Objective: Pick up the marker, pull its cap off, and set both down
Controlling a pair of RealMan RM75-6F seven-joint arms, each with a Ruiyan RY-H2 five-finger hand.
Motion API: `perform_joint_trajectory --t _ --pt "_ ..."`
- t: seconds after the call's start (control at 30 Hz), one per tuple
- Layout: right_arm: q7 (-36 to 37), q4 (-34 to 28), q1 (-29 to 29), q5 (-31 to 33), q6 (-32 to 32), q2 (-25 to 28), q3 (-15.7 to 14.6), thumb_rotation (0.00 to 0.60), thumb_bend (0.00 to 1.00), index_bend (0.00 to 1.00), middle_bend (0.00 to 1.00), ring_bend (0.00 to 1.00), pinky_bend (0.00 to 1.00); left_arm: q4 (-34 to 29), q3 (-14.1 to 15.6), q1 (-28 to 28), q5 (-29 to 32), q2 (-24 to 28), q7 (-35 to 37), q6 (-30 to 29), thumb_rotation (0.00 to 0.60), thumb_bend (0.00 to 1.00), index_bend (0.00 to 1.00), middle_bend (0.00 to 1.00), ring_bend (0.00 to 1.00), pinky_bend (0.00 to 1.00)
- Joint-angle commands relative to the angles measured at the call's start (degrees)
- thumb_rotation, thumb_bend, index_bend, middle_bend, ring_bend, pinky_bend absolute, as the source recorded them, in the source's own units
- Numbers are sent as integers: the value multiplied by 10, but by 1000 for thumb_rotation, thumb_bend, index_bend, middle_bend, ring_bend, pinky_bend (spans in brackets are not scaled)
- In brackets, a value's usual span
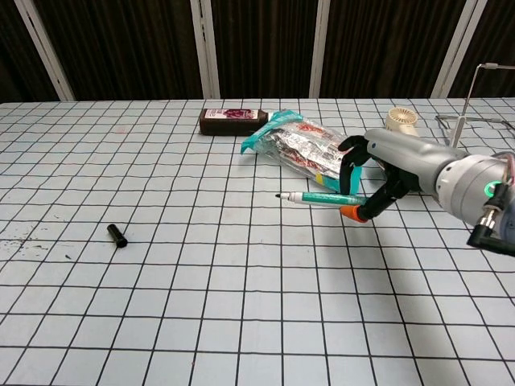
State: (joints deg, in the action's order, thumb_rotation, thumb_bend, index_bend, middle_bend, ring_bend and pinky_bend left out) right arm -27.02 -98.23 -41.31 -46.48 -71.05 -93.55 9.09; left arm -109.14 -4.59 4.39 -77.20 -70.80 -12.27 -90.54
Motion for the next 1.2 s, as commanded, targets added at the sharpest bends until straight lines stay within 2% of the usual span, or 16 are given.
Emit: perform_joint_trajectory --t 0.03,0.43,0.53,0.63,0.77,0.87,1.03,1.2 --pt "22 36 8 -5 19 -14 -1 600 473 688 94 179 100 11 11 -19 9 23 20 -10 600 482 28 0 0 0" --pt "50 111 14 -2 72 -39 4 600 472 672 95 179 84 31 14 -54 -4 61 92 -36 600 482 28 0 0 0" --pt "46 121 16 3 77 -41 7 600 473 611 95 174 67 28 14 -57 -6 66 90 -37 600 483 28 0 0 0" --pt "37 122 18 15 83 -38 9 600 454 489 94 150 47 23 14 -59 -8 68 87 -37 600 482 28 0 0 0" --pt "19 107 19 43 89 -27 14 600 307 295 91 130 37 21 12 -61 -8 68 85 -37 600 482 29 0 0 0" --pt "12 92 20 58 89 -18 21 600 271 208 85 125 36 21 11 -63 -7 67 84 -37 600 482 28 0 0 0" --pt "7 64 26 63 75 0 28 600 268 155 78 123 36 21 9 -64 -12 66 82 -38 600 482 28 0 0 0" --pt "33 5 47 35 43 43 43 600 267 146 77 124 36 17 6 -65 -22 67 83 -43 600 482 28 0 0 0"
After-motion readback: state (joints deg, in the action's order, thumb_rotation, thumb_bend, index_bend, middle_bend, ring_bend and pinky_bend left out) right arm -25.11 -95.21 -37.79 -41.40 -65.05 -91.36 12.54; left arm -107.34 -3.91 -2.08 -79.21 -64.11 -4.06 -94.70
